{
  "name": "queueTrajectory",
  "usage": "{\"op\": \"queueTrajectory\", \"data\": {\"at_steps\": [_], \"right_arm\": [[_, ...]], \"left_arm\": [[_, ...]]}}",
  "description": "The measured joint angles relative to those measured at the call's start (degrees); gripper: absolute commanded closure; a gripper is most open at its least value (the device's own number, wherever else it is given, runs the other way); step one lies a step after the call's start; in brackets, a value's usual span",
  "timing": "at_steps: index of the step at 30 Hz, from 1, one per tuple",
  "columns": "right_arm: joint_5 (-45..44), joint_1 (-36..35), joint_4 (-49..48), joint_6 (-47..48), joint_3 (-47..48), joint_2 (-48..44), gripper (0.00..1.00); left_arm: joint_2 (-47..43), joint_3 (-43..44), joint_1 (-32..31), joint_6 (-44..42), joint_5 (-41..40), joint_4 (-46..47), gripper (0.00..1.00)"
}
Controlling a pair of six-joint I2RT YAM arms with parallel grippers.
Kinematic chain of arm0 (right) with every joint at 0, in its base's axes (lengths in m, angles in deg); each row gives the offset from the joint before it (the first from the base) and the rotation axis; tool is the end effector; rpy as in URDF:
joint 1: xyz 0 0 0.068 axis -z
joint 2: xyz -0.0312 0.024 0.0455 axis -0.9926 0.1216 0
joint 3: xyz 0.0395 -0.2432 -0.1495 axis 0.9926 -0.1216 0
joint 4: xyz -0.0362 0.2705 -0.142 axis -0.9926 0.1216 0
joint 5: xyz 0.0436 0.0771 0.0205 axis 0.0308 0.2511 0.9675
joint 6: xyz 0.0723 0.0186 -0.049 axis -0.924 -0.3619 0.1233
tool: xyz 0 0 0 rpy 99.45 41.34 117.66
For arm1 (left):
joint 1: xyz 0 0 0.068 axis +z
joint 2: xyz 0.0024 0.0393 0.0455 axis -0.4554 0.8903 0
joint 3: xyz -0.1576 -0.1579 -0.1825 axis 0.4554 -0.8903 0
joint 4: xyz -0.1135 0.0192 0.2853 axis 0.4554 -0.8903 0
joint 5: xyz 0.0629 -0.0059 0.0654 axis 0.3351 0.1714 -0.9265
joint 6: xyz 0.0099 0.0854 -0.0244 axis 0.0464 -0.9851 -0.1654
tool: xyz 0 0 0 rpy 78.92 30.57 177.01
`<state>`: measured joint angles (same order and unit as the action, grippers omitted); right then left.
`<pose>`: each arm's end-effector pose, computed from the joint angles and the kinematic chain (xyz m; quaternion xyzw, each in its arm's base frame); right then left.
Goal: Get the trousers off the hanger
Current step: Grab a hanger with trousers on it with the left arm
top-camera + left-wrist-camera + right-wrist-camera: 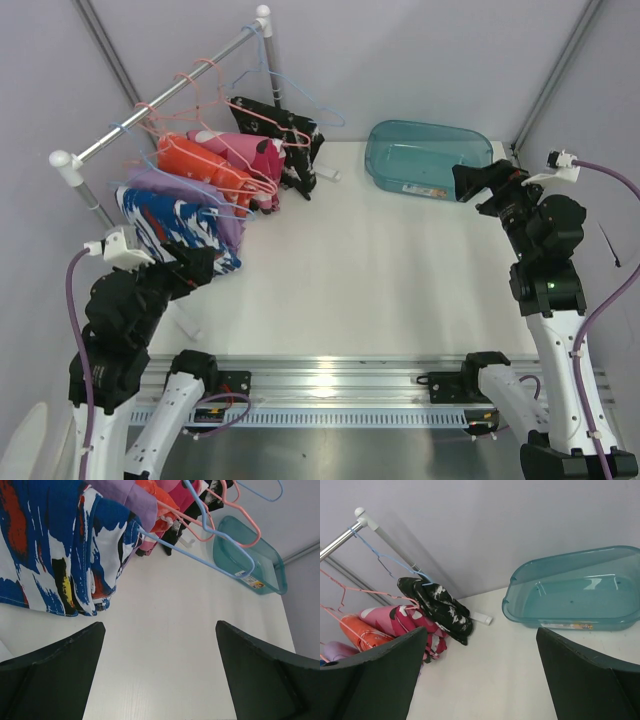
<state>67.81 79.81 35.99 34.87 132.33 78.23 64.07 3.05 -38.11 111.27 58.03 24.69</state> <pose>0.2471 0.0235 0.4545 0.0933 0.6792 0.2252 0.6923 0.1159 -0.0143 0.4059 -0.1763 0.7688 -0.1885 0.5850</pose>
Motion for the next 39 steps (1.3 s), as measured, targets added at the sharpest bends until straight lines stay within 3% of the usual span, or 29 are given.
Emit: {"op": "queueTrajectory", "data": {"at_steps": [5, 9, 11, 18, 27, 39], "right_arm": [[0.0, 0.0, -1.5, 0.4, -0.6, -0.1, 0.01], [0.0, 0.0, -2.2, 0.4, -1.2, 0.2, 0.01], [0.0, 0.0, -2.2, 0.4, -1.2, 0.4, 0.01], [0.0, 0.0, -2.1, 0.5, -1.3, 0.5, 0.01], [-0.7, 0.0, -1.5, 0.4, -3.3, -0.6, 0.01], [-0.7, 0.0, -0.6, 1.3, -3.5, -0.9, 0.01]], "left_arm": [[1.1, 1.0, 0.0, -0.9, 0.0, 2.4, 0.03], [3.1, 3.9, 0.0, -0.6, -0.3, 2.5, 0.14], [6.0, 7.0, 0.0, 0.0, -1.1, 2.2, 0.21], [19.6, 18.6, 0.0, 5.7, -2.6, -0.2, 0.28], [25.4, 18.6, 0.1, 13.9, -6.2, 1.1, 0.28], [23.3, 11.4, 1.4, 20.4, -11.8, 12.6, 0.32]]}}
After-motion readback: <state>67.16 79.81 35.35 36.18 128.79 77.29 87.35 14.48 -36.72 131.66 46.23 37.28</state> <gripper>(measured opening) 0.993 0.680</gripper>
